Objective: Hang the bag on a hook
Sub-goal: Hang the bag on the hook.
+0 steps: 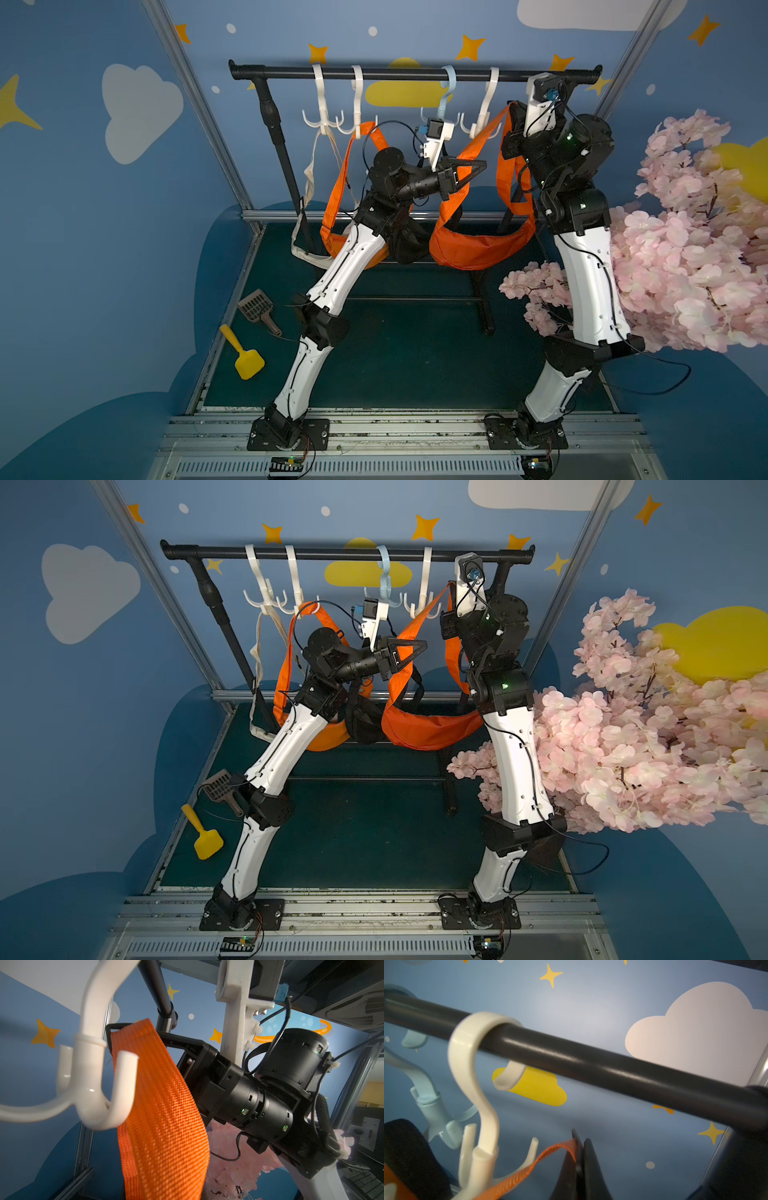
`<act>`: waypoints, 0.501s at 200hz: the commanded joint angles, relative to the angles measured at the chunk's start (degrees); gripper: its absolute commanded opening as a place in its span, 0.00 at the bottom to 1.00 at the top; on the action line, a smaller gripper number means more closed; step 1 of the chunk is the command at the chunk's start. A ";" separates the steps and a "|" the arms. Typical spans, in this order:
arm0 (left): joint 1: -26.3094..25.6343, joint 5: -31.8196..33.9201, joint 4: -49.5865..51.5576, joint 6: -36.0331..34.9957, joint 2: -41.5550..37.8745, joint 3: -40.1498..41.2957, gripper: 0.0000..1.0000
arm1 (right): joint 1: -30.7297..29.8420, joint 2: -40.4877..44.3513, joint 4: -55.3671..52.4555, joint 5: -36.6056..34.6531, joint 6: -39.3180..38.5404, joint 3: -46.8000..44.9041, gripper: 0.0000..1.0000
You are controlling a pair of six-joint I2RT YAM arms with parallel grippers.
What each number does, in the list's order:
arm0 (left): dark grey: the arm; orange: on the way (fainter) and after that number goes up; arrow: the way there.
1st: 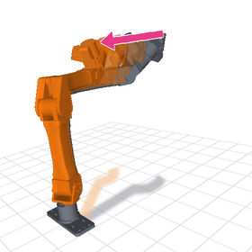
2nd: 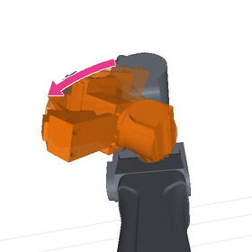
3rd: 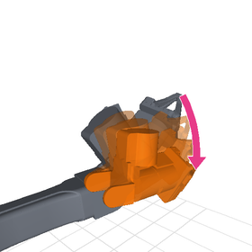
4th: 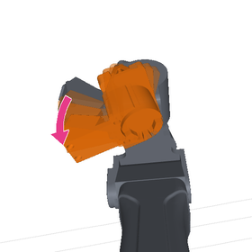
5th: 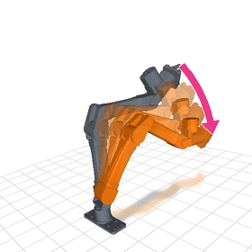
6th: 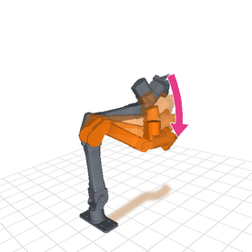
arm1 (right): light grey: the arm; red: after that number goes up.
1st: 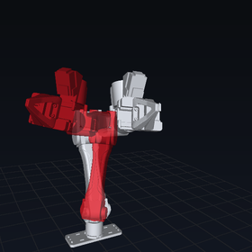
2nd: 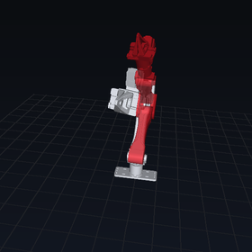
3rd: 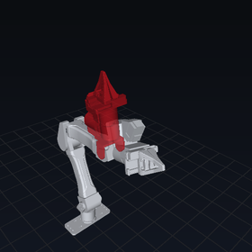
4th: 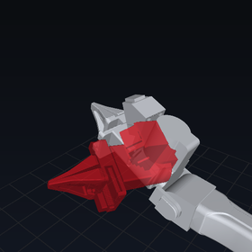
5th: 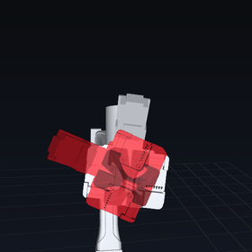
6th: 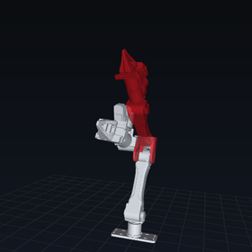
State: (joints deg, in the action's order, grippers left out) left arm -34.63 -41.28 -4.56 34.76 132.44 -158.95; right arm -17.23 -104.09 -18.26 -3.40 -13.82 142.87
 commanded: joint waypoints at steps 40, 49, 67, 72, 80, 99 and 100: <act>0.82 -0.81 -1.09 -0.37 0.35 -1.11 0.04 | 1.24 -1.55 -1.02 3.31 2.12 2.77 0.00; 0.88 -1.09 -1.07 -0.03 0.43 -0.98 0.04 | 1.17 -1.71 -2.02 4.00 2.12 2.81 0.00; 1.06 -1.60 -1.32 0.72 0.58 -0.97 0.04 | 1.23 -1.39 -3.43 5.23 2.57 1.39 0.00; 1.12 -1.73 -1.41 0.78 0.62 -0.96 0.04 | 1.23 -1.10 -3.45 5.43 2.66 0.49 0.00; 1.15 -2.04 -1.42 0.88 0.52 -0.99 0.04 | 1.14 -0.28 -2.97 5.83 2.70 -1.43 0.00; 1.28 -2.74 -1.25 0.97 0.37 -0.87 0.04 | 1.15 2.21 -0.59 6.29 3.07 -7.29 0.00; 1.26 -2.79 -1.25 0.99 0.36 -0.89 0.04 | 1.11 2.39 -0.43 6.38 3.13 -7.58 0.00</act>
State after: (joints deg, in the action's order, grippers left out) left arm -33.74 -42.48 -4.56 35.18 132.44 -158.95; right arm -16.25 -104.27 -20.75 1.41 -11.97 140.46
